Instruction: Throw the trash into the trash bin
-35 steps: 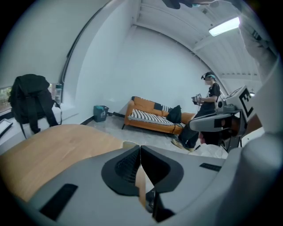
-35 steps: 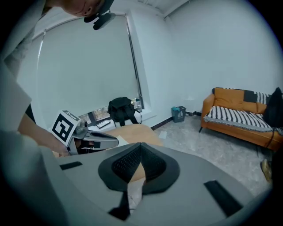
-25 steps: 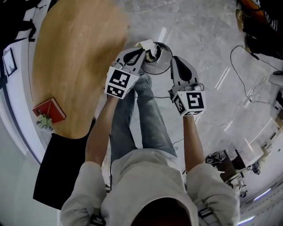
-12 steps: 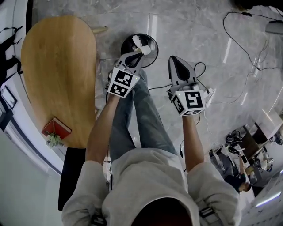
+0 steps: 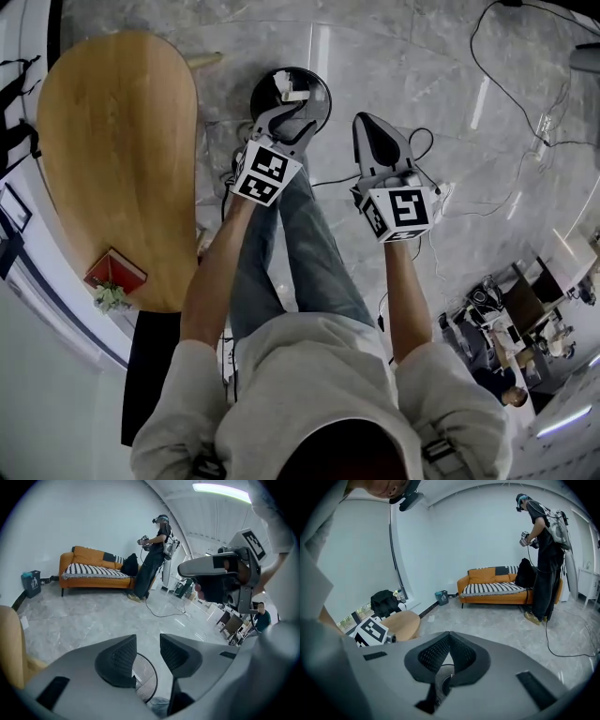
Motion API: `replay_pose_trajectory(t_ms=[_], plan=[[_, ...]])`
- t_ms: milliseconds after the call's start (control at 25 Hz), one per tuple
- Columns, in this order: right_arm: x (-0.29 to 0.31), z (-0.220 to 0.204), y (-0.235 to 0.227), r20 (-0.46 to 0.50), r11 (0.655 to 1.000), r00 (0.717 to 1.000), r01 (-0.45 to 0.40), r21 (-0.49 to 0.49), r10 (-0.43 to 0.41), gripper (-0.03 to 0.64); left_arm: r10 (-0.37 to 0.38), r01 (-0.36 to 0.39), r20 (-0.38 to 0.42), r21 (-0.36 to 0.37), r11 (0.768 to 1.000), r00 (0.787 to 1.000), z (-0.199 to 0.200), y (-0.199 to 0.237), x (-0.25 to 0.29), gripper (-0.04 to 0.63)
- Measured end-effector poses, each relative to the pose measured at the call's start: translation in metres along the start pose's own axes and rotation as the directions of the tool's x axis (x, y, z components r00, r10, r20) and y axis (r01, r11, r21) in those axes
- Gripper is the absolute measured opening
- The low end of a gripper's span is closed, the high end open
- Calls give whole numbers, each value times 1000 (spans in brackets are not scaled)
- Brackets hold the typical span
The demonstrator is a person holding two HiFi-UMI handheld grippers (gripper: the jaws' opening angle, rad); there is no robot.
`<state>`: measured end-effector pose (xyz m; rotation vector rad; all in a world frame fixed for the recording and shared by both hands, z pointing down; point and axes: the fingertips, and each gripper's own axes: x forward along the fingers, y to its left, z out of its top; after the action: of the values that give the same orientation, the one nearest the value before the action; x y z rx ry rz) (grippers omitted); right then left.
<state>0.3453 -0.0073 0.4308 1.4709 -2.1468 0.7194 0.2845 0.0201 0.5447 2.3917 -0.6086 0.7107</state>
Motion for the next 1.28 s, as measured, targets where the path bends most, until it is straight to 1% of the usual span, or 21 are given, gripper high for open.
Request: replay_pose_trajectory(t_ms=[160,240,320,480,560,680,760,840,920,960,1000,1040,1120,1280], plan=[[8,8,4,2,1000,1000,-25,-15,25,29,31,-31,28,-11,999,999,10,9,-7,160],[11,13,7,1,999,999,-40,-24,40,29,60,-59,66,-12,998,996,21,16,-14,85],[14,16,12,-4,998,998,-57,-34,56,29,81,-79,109,-23,997,991,32,19,-23,35],[24,28,27,-7,993,995,-98,-68,98,29,112,-107,174,-42,993,978,53,29,-43,18],[33,35,37,-14,987,991,-131,-91,130,28,143,-134,201,-61,989,969,62,38,-55,17],[46,42,56,-33,972,980,-197,-132,194,29,209,-190,235,-101,977,949,68,52,-76,17],[52,46,73,-45,959,972,-235,-158,231,28,252,-226,253,-128,966,934,68,61,-95,17],[60,51,92,-56,944,961,-276,-182,271,29,302,-267,267,-162,950,915,65,72,-116,17],[67,56,112,-69,924,947,-321,-206,314,29,362,-314,276,-204,927,891,59,84,-141,17],[70,57,124,-75,913,939,-345,-219,336,29,396,-340,279,-228,912,875,55,89,-155,17],[71,59,137,-83,899,929,-370,-234,361,29,433,-369,283,-254,894,855,50,94,-172,17],[72,60,152,-91,882,917,-399,-250,389,29,476,-401,287,-282,871,831,44,98,-191,17],[76,62,184,-111,842,888,-459,-282,447,28,567,-469,291,-345,813,770,30,109,-233,17],[72,66,251,-147,769,829,-556,-315,539,29,719,-568,270,-463,680,640,-2,117,-321,17]])
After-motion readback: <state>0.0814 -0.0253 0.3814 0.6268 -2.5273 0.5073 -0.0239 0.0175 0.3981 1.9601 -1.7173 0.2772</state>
